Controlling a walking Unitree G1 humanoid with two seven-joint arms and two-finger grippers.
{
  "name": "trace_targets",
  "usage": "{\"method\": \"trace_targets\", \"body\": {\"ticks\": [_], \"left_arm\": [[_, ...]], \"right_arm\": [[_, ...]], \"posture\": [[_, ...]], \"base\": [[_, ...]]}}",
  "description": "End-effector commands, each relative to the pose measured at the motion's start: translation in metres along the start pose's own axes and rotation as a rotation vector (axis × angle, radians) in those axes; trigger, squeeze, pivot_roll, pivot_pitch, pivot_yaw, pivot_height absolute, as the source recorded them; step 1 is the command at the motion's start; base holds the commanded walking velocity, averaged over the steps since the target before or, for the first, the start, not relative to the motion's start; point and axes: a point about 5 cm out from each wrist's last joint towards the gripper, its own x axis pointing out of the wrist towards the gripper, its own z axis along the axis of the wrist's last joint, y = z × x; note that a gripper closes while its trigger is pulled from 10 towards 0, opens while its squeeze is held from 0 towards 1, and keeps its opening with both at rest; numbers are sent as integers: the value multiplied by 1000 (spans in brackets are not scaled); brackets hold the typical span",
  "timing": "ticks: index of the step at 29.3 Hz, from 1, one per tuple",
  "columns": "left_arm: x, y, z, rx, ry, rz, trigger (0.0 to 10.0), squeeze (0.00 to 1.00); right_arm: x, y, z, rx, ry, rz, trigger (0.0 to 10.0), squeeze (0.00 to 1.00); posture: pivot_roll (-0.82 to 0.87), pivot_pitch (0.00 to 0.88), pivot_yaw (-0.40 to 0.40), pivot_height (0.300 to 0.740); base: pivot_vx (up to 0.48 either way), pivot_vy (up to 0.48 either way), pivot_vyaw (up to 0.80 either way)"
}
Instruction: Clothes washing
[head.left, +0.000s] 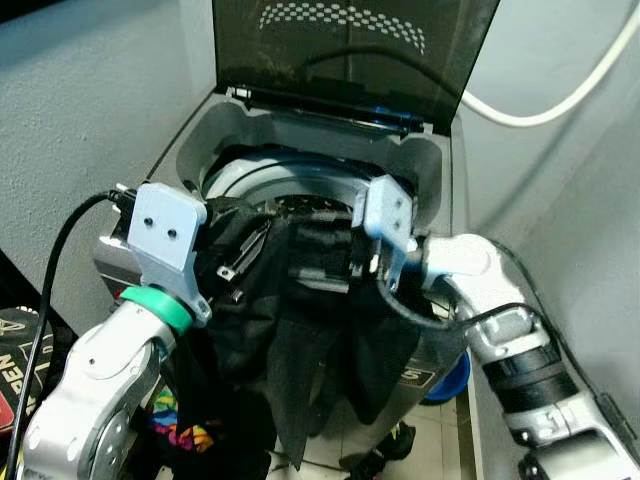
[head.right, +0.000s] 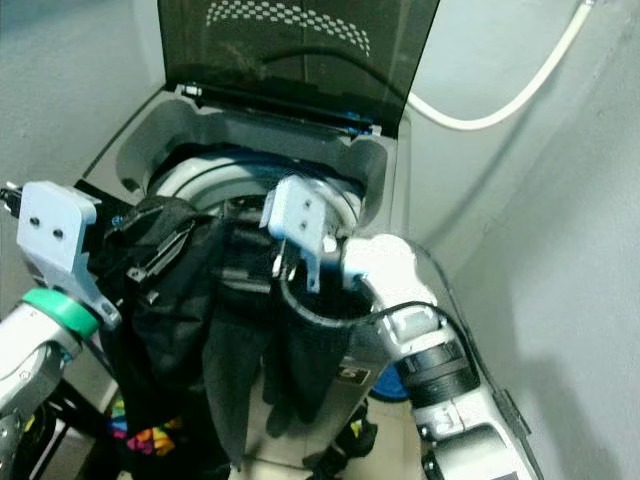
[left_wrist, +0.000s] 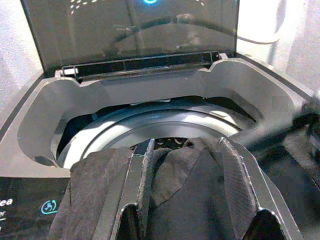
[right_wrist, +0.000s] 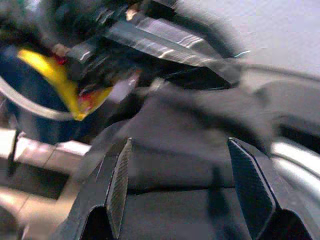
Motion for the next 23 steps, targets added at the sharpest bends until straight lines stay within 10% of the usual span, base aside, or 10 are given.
{"method": "trace_targets", "body": {"ticks": [1,21,22,23], "left_arm": [[-5,-1,1,-5,-6,5,10000,0],[-9,1,-4,-12,30,48,10000,0],[-10,1,-4,-11,31,50,10000,0],[-10,0,-4,-10,31,52,10000,0]], "right_arm": [[4,10,-8,0,44,57,10000,0],[51,15,-14,-25,13,-171,10000,0],[53,14,-14,-35,10,-179,3961,0],[54,13,-14,-50,10,-184,0,0]], "posture": [[79,40,-44,740],[88,53,-69,740],[88,53,-69,740],[91,56,-72,740]], "base": [[0,0,0],[0,0,0],[0,0,0],[0,0,0]]}}
